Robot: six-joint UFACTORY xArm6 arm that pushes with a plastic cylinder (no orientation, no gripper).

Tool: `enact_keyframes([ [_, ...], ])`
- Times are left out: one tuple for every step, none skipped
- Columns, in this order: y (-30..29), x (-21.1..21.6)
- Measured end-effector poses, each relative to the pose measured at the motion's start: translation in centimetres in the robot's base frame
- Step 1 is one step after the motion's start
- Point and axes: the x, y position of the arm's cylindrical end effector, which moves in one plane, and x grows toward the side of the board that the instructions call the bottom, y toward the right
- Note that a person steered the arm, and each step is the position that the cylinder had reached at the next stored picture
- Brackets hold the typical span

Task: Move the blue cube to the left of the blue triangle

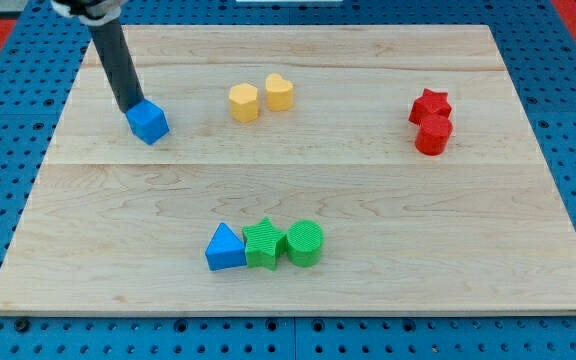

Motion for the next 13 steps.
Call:
enact_keyframes([
  [3.0, 0.1],
  [6.0, 2.3],
  [6.3, 6.0],
  [7.9, 7.8],
  [11.7, 8.5],
  [13.0, 8.5],
  [10.4, 8.6],
  [8.0, 11.0],
  [6.8, 12.8],
  [6.3, 13.4],
  [4.8, 10.8],
  [4.0, 12.3],
  [2.8, 14.5],
])
